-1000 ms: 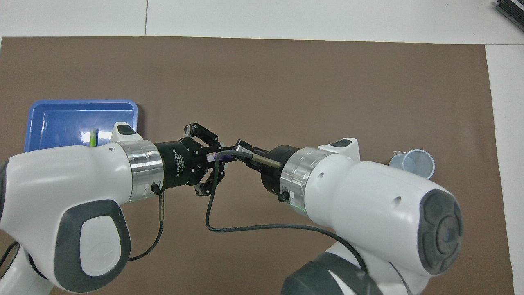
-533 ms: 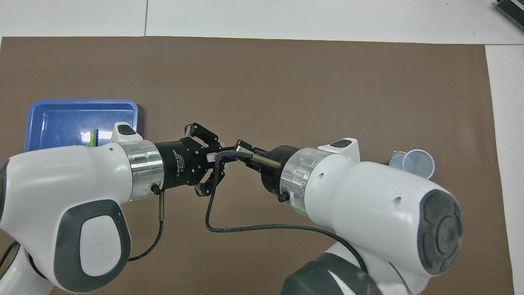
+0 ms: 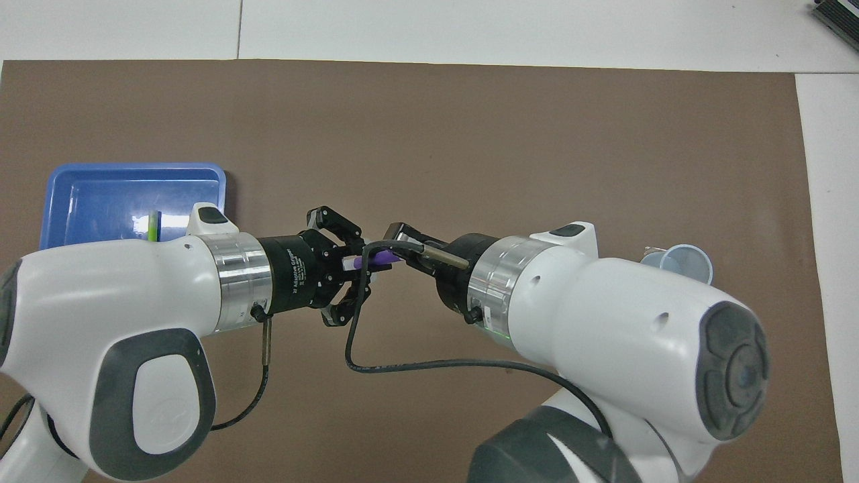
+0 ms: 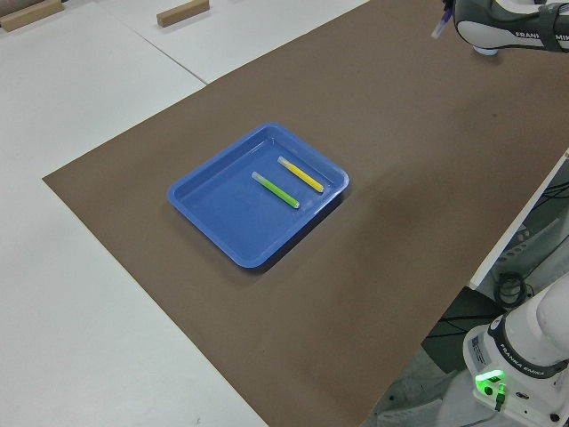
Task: Right arm passes pens to left for tray arrangement
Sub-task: 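Close the left gripper on the purple pen and open the right gripper, then carry the purple pen to the tray while the right gripper returns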
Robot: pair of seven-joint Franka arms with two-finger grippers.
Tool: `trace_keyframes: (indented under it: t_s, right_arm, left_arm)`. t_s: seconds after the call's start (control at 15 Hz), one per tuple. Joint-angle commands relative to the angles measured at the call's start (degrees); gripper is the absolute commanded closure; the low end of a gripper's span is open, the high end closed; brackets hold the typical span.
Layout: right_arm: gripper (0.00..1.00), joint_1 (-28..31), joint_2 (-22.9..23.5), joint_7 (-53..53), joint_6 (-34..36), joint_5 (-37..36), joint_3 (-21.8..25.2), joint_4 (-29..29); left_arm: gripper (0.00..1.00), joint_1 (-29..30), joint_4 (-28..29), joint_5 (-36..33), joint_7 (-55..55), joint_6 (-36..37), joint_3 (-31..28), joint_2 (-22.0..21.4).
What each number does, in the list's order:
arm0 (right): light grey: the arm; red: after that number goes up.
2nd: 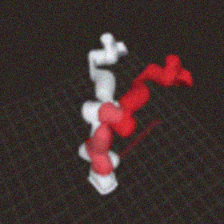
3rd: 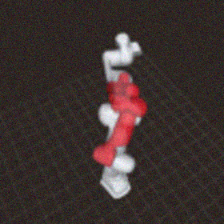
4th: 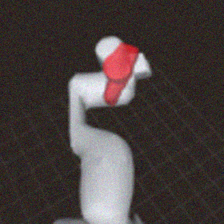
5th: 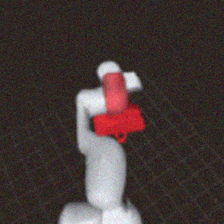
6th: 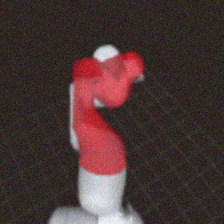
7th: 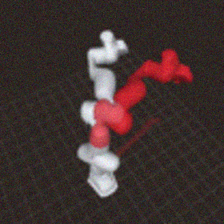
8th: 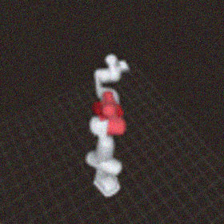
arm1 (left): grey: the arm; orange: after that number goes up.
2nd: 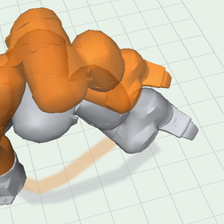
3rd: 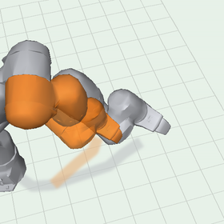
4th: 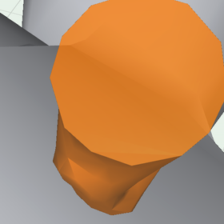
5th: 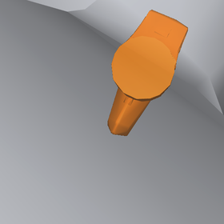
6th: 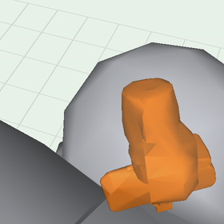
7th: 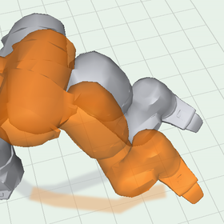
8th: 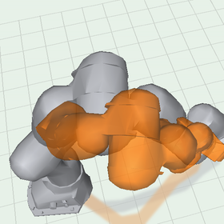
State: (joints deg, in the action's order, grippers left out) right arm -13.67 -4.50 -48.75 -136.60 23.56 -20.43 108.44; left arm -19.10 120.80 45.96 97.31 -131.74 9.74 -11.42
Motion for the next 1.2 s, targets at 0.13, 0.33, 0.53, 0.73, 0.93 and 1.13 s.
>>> trace_keyframes:
  t_s: [0.13, 0.33, 0.53, 0.73, 0.93, 1.13]
  right_arm:
    - [0.00, 2.50, -0.59, 4.00, 2.21, 1.31, -0.13, 0.11]
    - [0.00, 7.14, -0.59, 15.13, 11.67, 0.61, -0.05, -1.12]
    - [0.00, 14.87, -1.12, 28.31, 22.13, -1.40, 0.04, -1.30]
    - [0.00, 17.89, -1.39, 37.57, 28.65, -10.00, 0.13, -1.30]
    - [0.00, 20.08, -1.30, 41.34, 34.98, -14.68, 0.13, -1.38]
    - [0.00, 20.09, 0.62, 46.36, 37.72, -19.42, 1.09, -4.01]
  left_arm:
    - [1.00, 0.11, 1.37, -1.83, -0.45, 1.22, -0.16, -1.76]
    - [1.00, 0.20, 0.58, -9.82, -5.52, 5.60, -0.07, -1.76]
    - [1.00, 0.55, 0.23, -14.12, -16.85, 12.62, -0.34, -2.20]
    - [1.00, 1.16, -0.74, -20.03, -27.57, 19.04, -1.65, -2.29]
    - [1.00, 5.11, -3.45, -25.55, -40.14, 27.56, -1.83, -2.20]
    - [1.00, 8.79, -3.90, -32.06, -54.54, 33.37, -2.01, -2.20]
